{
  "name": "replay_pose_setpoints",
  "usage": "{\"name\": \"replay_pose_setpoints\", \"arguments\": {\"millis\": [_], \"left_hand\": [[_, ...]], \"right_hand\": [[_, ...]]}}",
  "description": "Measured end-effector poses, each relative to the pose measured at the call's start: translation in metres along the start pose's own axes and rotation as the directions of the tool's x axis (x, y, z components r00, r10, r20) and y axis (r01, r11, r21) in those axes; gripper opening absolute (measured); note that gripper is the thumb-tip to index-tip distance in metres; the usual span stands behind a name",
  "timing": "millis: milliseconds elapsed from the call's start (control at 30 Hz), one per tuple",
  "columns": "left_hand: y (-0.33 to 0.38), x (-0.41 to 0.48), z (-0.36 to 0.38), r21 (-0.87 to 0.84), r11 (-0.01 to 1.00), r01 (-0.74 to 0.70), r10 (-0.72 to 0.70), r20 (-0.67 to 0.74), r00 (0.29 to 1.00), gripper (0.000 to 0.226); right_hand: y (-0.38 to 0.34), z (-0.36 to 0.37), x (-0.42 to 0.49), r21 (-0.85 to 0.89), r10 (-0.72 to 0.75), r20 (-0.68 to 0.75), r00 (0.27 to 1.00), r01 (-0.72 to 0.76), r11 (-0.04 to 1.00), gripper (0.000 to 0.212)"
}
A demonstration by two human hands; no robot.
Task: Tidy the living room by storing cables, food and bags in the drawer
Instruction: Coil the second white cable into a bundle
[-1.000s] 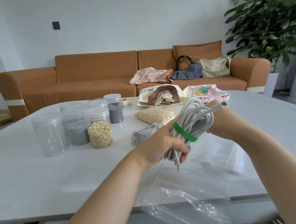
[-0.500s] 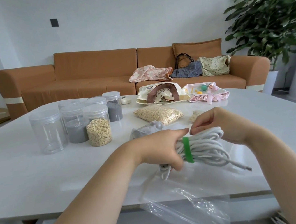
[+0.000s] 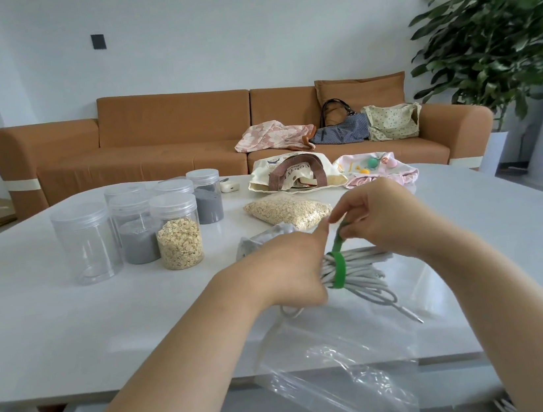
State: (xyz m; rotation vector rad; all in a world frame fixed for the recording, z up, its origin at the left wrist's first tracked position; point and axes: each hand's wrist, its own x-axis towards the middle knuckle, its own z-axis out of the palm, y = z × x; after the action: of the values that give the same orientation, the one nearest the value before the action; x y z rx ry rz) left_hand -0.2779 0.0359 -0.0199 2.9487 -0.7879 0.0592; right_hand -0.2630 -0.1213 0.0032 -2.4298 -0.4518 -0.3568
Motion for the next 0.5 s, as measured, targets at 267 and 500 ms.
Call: {"name": "replay_pose_setpoints", "arguments": {"millis": [267,500], "left_hand": [[0.000,0.002,0.003,-0.018,0.998,0.061,-0.062,-0.062,0.996,0.107],[-0.003,0.002,-0.002,-0.091,0.993,0.077,-0.085,-0.081,0.993,0.103]], "right_hand": [[-0.012,0.005,0.000,-0.051,-0.043,-0.196,0.980,0.033,0.998,0.018],[-0.020,0.005,-0.005,-0.027,-0.098,-0.201,0.975,0.095,0.995,0.019]]}}
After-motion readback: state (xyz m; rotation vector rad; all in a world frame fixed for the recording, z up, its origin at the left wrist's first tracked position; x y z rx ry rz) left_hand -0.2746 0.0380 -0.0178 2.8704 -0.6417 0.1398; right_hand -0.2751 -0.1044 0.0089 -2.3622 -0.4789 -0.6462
